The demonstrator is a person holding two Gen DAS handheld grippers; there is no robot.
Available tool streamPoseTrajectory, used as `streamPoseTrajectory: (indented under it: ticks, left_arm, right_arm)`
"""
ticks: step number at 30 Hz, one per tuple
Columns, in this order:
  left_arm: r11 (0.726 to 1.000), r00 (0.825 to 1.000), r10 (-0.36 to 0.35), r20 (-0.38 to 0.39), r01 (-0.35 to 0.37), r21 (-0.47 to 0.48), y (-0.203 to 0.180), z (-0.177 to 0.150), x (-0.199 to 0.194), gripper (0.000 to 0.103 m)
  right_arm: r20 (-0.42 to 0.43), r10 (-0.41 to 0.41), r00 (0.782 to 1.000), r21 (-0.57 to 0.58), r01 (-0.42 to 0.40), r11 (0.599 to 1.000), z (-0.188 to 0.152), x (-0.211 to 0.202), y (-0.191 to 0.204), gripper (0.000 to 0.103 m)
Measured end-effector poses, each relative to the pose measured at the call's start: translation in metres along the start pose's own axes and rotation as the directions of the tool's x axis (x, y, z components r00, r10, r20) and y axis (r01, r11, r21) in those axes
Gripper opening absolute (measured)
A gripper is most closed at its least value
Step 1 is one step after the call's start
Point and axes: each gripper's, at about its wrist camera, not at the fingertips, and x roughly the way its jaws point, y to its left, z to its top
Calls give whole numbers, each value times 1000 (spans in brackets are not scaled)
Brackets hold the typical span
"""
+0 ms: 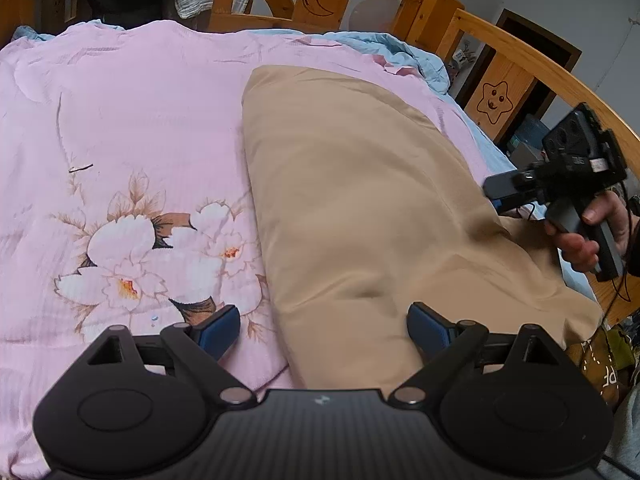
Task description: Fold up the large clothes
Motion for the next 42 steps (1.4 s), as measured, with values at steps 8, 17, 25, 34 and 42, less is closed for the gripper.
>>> streamPoseTrajectory:
  ticks: [8, 17, 25, 34, 42]
  left_arm:
    - [1000, 1000, -27, 9, 27, 6, 6, 2, -1, 94]
    - [975, 971, -223, 84, 224, -9, 41, 28, 2, 90]
    - [920, 934, -357, -29, 346, -187, 72, 48, 54, 87]
    - [962, 966, -232, -112, 211, -176, 46, 59, 58, 59]
    - [990, 989, -113, -97, 104, -92, 9, 69, 34, 45]
  right_arm:
    - [-16, -75, 997, -82, 74, 994, -15, 9, 15, 101]
    - [38, -157, 987, -45, 159, 986, -16, -6, 11, 70]
    - [20, -183, 983, -49, 184, 982, -14, -2, 16, 69]
    - [37, -315, 949, -88, 317, 944, -16, 15, 47, 65]
    - [121, -358, 926, -101, 370, 924, -23, 6, 81, 18]
